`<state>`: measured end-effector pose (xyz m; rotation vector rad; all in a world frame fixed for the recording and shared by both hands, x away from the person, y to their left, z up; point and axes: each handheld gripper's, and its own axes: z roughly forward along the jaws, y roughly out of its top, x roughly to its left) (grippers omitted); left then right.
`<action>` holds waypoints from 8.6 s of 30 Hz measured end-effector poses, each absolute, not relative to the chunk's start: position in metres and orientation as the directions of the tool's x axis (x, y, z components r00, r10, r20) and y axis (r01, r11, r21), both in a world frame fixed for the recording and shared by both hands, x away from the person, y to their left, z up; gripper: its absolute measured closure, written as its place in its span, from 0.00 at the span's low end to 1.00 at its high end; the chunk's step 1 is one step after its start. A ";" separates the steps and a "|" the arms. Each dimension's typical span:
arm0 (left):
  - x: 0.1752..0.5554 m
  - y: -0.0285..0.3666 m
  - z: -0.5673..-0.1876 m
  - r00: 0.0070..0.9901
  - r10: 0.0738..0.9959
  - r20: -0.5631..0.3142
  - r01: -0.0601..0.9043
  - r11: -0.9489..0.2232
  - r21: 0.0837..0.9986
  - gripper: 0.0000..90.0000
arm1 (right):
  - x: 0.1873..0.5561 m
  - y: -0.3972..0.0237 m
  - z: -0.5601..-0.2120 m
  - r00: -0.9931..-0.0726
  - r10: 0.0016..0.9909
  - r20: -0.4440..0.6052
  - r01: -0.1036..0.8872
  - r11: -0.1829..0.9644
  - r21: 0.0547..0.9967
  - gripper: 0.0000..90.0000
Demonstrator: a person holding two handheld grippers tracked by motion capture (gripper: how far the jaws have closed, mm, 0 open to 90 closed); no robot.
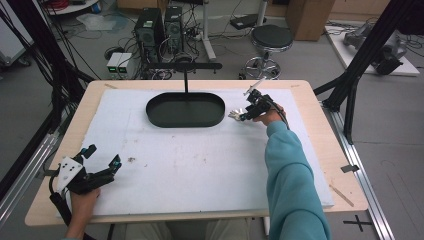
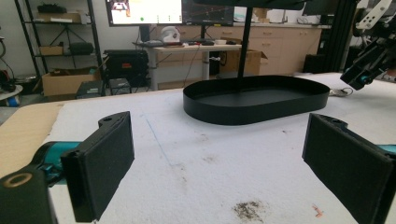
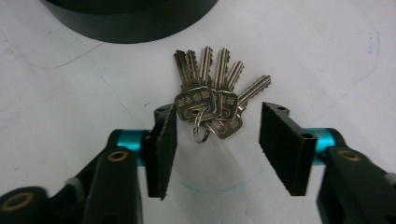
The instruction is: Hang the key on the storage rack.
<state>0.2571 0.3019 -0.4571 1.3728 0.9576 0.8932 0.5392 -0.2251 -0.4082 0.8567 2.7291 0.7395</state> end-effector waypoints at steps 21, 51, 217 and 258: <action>0.257 0.302 -0.457 0.370 0.928 -0.028 0.037 0.015 0.999 0.10 | 0.539 -0.215 -0.413 -0.837 0.543 -0.059 0.461 0.760 0.458 0.87; 0.257 0.302 -0.457 0.371 0.928 -0.027 0.036 0.015 0.999 0.10 | 0.537 -0.213 -0.411 -0.828 0.557 -0.073 0.477 0.765 0.432 0.98; 0.257 0.302 -0.457 0.371 0.928 -0.029 0.041 0.015 0.999 0.10 | 0.557 -0.160 -0.291 -0.818 0.575 0.014 0.309 0.418 0.854 0.98; 0.257 0.302 -0.457 0.373 0.928 -0.022 0.033 0.011 0.999 0.10 | 0.450 -0.210 -0.296 -0.753 0.658 0.020 0.302 0.318 0.899 0.00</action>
